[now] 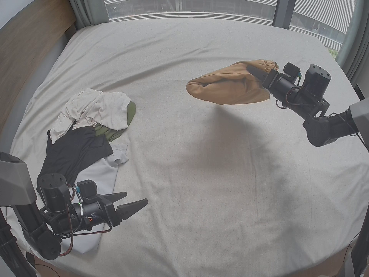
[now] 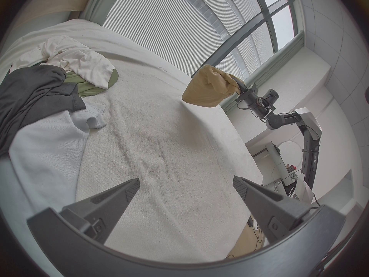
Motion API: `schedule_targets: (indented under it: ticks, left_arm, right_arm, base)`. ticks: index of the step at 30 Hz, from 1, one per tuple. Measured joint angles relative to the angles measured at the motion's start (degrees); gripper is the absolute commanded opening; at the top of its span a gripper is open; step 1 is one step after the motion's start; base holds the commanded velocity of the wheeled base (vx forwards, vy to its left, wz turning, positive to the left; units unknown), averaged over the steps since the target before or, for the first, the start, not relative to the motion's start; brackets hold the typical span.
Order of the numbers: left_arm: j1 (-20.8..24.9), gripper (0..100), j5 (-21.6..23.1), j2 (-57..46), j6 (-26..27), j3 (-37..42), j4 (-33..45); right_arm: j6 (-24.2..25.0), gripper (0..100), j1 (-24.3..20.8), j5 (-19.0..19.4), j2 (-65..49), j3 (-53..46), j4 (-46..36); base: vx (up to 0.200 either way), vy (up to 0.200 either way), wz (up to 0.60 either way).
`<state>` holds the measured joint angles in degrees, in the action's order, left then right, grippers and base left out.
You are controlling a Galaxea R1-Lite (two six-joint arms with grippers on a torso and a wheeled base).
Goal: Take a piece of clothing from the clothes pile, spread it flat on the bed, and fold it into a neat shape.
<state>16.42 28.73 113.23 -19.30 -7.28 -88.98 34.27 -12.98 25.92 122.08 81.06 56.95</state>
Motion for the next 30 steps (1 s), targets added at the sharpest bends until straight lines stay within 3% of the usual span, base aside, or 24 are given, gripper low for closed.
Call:
schedule_targets:
  ticks: [10,15,19,30]
  left_arm:
    - [0.0,100,0.0,0.1,-0.1,0.1,0.0]
    - [0.0,100,0.0,0.2,-0.1,0.1,0.0]
    - [0.0,100,0.0,0.3,-0.1,0.1,0.0]
    - [0.0,100,0.0,0.3,-0.1,0.2,0.0]
  right_arm:
    - [0.3,0,1.2,-0.1,6.9,11.0,-2.9]
    - [0.4,0,1.4,-0.2,8.6,12.0,-2.2]
    - [0.3,0,1.3,-0.3,9.3,8.7,-0.2]
    - [0.1,0,0.6,-0.4,10.1,-11.8,13.6]
  base:
    - [0.000,0.000,0.00]
    - [0.000,0.000,0.00]
    - [0.000,0.000,0.00]
    - [0.000,0.000,0.00]
